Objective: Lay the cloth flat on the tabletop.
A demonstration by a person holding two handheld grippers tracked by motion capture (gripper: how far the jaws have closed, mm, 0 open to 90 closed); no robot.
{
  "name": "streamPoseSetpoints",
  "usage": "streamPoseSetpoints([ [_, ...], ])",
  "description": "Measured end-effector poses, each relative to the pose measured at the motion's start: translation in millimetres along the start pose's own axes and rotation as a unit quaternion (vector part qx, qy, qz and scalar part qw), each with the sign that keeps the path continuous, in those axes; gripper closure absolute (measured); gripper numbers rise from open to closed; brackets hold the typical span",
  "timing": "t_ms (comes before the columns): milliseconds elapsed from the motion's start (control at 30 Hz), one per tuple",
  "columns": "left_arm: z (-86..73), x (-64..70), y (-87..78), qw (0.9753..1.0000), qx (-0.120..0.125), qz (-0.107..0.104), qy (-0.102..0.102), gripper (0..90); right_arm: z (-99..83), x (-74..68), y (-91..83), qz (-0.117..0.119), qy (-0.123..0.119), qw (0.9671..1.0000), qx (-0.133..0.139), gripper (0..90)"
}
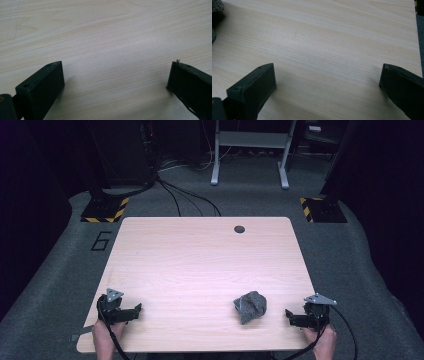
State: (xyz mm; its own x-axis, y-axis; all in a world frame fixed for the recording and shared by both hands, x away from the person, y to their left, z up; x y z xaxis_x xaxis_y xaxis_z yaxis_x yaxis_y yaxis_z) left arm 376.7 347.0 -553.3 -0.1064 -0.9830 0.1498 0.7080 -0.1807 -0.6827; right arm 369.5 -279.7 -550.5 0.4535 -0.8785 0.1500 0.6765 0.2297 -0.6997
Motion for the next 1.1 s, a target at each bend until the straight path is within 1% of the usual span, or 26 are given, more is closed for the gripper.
streamPoseSetpoints([
  [400,0.3,-0.6,-0.1,1.0000,-0.002,0.002,-0.002,0.8,0.4,-0.5,-0.1,-0.002,0.000,1.0000,-0.001,0.3],
  [567,0.3,-0.6,-0.2,1.0000,-0.002,0.002,-0.002,0.8,1.3,-0.5,0.3,-0.001,0.006,1.0000,0.000,0.5],
  [667,0.3,-0.7,-0.2,1.0000,-0.002,0.002,-0.002,0.8,1.1,0.2,-0.1,0.000,0.000,1.0000,-0.005,0.9],
  [733,0.3,-0.8,-0.2,1.0000,-0.002,0.002,-0.002,0.9,2.0,-0.2,0.3,0.000,0.006,1.0000,-0.006,0.9],
  [833,0.4,-0.7,-0.3,1.0000,-0.002,0.003,-0.002,0.9,2.7,0.5,-0.1,0.002,0.001,0.9999,-0.011,2.4],
  [867,0.4,-0.8,-0.3,1.0000,-0.002,0.003,-0.002,0.9,2.9,0.4,-0.2,0.002,0.001,1.0000,-0.007,3.1],
  [900,0.4,-0.8,-0.3,1.0000,-0.002,0.002,-0.002,0.9,3.0,0.2,-0.7,0.004,0.003,1.0000,-0.007,3.1],
  [933,0.3,-0.8,-0.3,1.0000,-0.002,0.002,-0.002,0.9,3.5,0.7,-2.0,0.009,0.007,0.9999,0.004,3.1],
  [967,0.3,-0.8,-0.3,1.0000,-0.002,0.002,-0.002,0.9,3.8,-0.2,-3.6,0.016,0.015,0.9997,0.007,3.1],
  [1000,0.3,-0.8,-0.3,1.0000,-0.002,0.002,-0.002,0.9,4.7,-1.9,-5.6,0.029,0.023,0.9993,0.011,3.0],
  [1067,0.3,-0.8,-0.3,1.0000,-0.002,0.002,-0.002,0.9,8.6,-7.5,-8.7,0.036,0.023,0.9990,0.012,3.0],
  [1100,0.3,-0.7,-0.3,1.0000,-0.002,0.002,-0.002,0.9,11.5,-10.4,-10.2,0.041,0.017,0.9989,0.014,2.9],
])
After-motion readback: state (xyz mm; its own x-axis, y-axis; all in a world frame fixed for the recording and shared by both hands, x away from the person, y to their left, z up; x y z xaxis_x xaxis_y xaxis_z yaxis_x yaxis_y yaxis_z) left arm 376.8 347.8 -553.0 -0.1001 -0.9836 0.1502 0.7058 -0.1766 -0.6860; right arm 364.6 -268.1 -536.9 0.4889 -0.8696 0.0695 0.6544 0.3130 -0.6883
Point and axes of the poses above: each handheld gripper's, and its own axes: y roughly forward along the jaws, z roughly out of its top, x roughly to its right, the point moved 3 cm from there along y, roughly forward along the jaws, and after that the axes turned 12 degrees about -y, right-handed, at the moved point
